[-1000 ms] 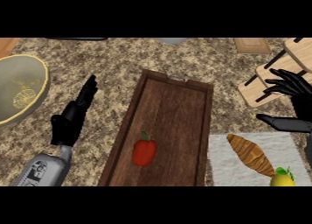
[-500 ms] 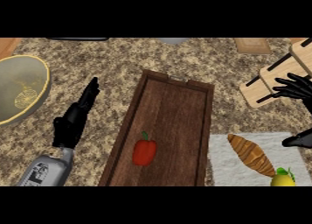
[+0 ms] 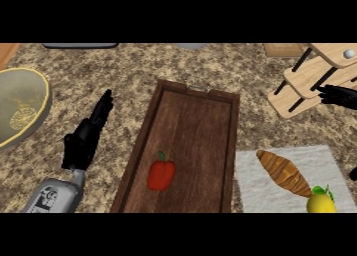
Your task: Pick the croissant from the placemat and place it in the tiered shelf
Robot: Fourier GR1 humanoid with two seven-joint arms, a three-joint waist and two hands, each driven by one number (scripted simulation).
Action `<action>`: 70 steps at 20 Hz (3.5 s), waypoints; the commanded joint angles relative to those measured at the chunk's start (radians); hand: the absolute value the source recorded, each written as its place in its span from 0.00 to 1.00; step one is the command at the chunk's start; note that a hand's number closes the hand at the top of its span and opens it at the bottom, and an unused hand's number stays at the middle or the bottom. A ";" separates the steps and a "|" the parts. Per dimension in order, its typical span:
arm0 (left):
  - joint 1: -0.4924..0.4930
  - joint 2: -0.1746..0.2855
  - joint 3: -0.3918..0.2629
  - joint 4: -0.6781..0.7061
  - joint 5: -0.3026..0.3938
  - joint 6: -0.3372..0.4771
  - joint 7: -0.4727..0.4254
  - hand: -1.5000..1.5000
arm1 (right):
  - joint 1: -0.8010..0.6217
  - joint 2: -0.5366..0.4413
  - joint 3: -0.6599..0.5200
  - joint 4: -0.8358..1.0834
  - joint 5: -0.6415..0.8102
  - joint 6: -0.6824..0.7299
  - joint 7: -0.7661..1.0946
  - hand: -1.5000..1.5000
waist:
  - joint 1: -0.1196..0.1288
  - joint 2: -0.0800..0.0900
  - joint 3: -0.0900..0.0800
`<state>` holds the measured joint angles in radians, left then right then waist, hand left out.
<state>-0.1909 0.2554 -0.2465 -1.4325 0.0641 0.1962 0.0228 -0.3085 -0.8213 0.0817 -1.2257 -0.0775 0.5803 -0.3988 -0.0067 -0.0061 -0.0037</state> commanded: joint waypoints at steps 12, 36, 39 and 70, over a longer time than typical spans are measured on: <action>0.049 -0.034 0.030 0.005 -0.047 -0.034 -0.043 0.50 | 0.157 -0.073 0.005 -0.427 0.245 0.028 0.248 0.00 | 0.004 0.005 0.004; 0.034 -0.071 0.159 -0.003 -0.097 -0.169 -0.024 0.50 | 0.300 0.254 -0.081 -0.704 0.486 0.146 0.448 0.00 | 0.007 0.006 0.004; 0.031 -0.126 0.132 0.034 -0.145 -0.131 -0.053 0.50 | 0.301 0.244 -0.141 -0.723 0.473 0.203 0.440 0.00 | 0.004 0.005 0.003; 0.040 -0.156 0.202 -0.039 -0.200 -0.211 0.009 0.50 | 0.337 0.386 -0.062 -0.395 0.953 -0.038 0.103 0.00 | 0.005 0.006 0.004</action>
<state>-0.1680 0.0979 -0.0431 -1.4523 -0.1250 -0.0033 0.0287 -0.0157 -0.4228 0.0286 -1.6467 0.8431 0.5830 -0.2254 -0.0001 -0.0002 0.0000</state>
